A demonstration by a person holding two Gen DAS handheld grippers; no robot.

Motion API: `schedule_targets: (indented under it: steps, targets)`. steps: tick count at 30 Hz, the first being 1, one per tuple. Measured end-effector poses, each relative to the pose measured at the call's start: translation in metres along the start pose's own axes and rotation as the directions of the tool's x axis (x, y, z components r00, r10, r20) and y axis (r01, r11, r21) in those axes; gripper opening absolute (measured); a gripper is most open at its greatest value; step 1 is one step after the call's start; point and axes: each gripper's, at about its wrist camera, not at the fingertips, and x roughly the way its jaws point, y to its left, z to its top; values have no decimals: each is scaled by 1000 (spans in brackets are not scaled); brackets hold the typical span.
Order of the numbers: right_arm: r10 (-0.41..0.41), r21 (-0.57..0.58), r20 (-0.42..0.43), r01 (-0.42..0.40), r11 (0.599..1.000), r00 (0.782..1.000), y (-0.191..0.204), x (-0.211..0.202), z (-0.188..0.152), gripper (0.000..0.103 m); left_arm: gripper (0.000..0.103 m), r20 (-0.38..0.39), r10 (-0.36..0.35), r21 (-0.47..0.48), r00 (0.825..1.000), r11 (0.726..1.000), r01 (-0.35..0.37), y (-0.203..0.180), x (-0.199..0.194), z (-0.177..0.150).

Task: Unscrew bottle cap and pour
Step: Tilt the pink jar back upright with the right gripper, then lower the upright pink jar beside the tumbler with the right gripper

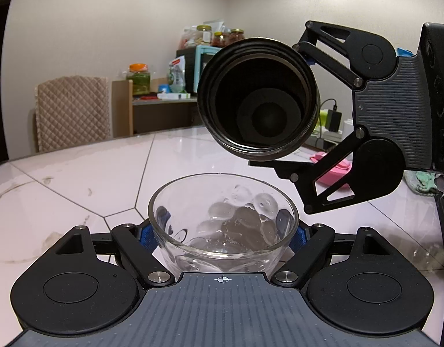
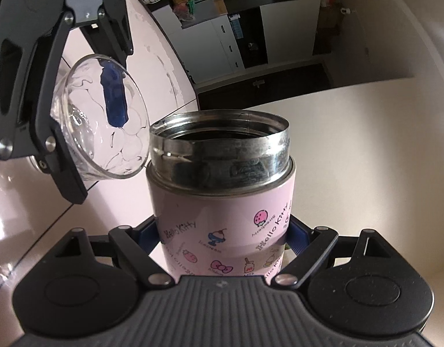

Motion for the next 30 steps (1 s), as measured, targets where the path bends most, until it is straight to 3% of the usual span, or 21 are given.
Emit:
schedule_targets:
  steps: [30]
  targets:
    - [89,201,-26,-82,976,996,-25,-2,-3,88,87,0,1,0,1000,1000,-1,-1,0,0]
